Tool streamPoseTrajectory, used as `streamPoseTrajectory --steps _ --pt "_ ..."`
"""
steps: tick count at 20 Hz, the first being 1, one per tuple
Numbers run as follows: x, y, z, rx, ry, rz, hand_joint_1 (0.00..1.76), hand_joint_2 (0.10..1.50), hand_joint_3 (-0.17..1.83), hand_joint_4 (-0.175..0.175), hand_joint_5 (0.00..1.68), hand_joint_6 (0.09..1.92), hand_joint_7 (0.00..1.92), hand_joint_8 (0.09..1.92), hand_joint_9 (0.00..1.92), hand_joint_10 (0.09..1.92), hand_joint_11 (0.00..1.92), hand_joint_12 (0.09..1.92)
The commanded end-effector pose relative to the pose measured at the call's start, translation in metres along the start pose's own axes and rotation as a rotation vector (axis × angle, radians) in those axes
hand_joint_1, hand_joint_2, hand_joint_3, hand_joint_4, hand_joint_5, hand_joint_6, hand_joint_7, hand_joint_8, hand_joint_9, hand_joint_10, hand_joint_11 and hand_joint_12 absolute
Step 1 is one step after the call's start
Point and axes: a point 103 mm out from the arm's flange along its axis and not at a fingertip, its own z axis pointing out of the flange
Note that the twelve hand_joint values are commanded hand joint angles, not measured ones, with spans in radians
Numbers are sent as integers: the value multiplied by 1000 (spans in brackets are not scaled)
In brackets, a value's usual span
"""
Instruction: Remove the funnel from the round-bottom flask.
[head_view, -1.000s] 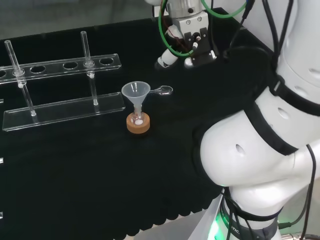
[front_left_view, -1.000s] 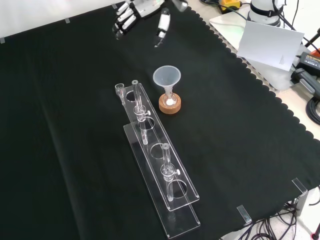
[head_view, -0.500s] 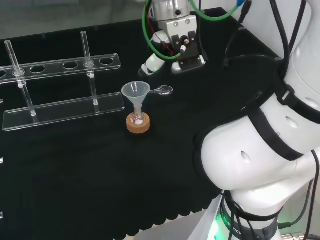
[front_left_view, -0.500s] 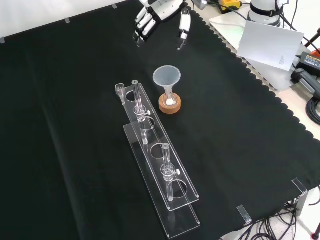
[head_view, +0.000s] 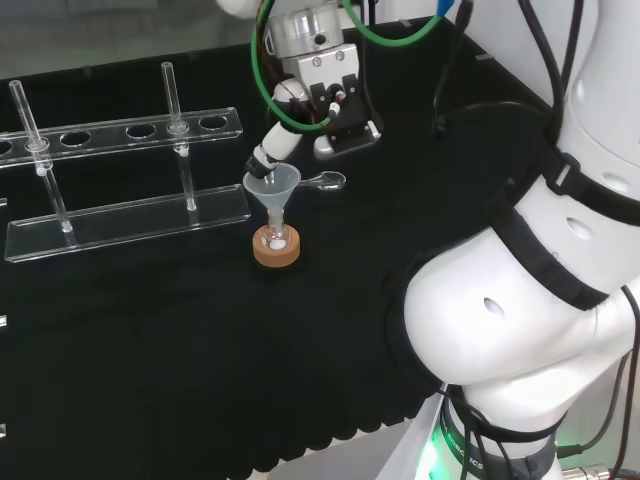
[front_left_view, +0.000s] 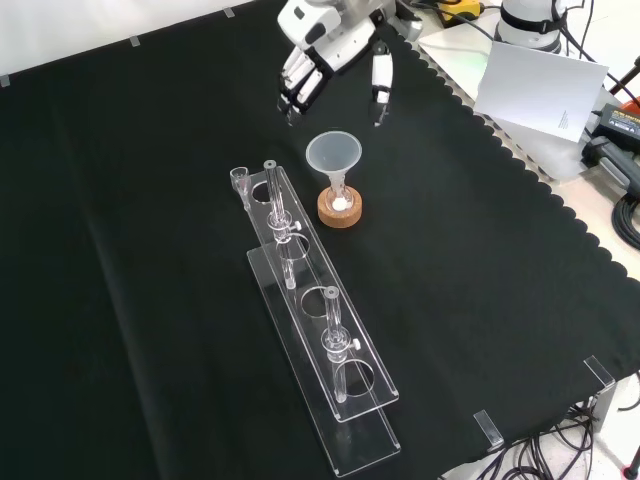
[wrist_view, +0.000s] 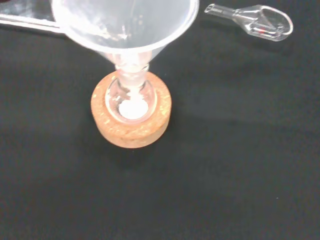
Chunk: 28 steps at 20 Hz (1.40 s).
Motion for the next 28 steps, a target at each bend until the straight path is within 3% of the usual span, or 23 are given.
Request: streamPoseTrajectory --steps 1,8,23,28 --pt "16 8 3 53 -25 -29 564 725 123 -23 177 87 0 495 181 793 346 1430" --pt "23 17 13 108 -50 -40 582 720 101 2 107 87 0 215 56 880 323 1465" --pt "24 28 32 147 -117 -65 591 706 83 24 111 87 0 314 68 901 312 1483" --pt "25 31 36 147 -124 -70 631 705 76 33 76 87 0 104 3 811 276 1488"
